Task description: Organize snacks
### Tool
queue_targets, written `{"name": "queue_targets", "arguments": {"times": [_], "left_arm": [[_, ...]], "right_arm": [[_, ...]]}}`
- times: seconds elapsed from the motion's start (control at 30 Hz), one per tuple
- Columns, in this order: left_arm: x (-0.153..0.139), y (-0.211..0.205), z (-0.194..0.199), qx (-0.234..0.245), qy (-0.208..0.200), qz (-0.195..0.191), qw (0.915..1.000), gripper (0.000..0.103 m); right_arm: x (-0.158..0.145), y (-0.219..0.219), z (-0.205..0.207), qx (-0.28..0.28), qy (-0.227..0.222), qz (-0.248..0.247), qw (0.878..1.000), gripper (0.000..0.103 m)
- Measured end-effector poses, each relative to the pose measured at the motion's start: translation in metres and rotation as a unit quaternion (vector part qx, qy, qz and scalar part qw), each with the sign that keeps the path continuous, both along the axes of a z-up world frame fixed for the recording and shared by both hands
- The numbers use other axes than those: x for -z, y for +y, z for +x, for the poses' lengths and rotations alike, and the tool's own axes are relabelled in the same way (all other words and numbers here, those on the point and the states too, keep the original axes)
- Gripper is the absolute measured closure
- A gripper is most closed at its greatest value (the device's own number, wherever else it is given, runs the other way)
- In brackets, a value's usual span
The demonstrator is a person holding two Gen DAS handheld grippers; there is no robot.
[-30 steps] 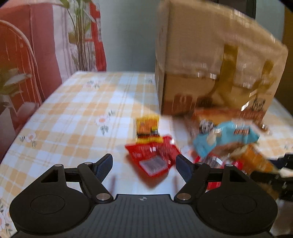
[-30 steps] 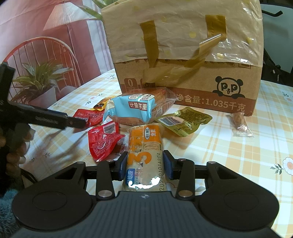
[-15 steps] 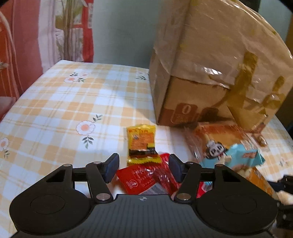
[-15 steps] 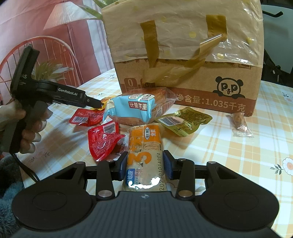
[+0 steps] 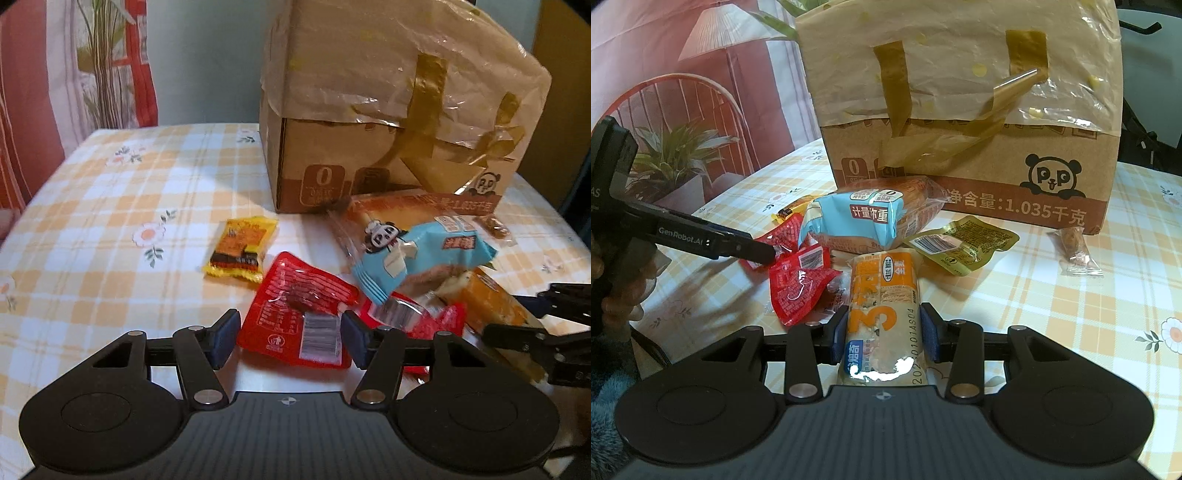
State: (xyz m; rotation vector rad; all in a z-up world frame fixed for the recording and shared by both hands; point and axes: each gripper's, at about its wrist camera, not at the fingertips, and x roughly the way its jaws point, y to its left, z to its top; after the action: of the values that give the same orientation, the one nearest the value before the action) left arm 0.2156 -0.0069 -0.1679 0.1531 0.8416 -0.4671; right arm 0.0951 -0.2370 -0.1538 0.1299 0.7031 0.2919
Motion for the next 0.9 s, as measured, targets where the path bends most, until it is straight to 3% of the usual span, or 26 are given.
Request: {"name": "queue_targets", "arguments": {"times": [0.53,0.7,0.83,0.9], "left_arm": [[0.007,-0.024,0.004,0.029,-0.041,0.053,0.9973,0.034],[0.008,-0.026,0.008,0.024,-0.046,0.048,0.9975,0.032],[0.009,-0.025,0.01,0.019,-0.043,0.034,0.9983,0.039],[0.008,-0.029,0.004,0.024,-0.057,0.049,0.9969,0.046]], "right_arm": [[0.0,0.0,0.0,0.0,0.001,0.004,1.0,0.06],[0.0,-0.001,0.0,0.001,0.001,0.004,1.0,0.06],[0.0,0.0,0.0,0.001,0.001,0.005,1.0,0.06],[0.0,0.0,0.0,0.001,0.001,0.005,1.0,0.06]]}}
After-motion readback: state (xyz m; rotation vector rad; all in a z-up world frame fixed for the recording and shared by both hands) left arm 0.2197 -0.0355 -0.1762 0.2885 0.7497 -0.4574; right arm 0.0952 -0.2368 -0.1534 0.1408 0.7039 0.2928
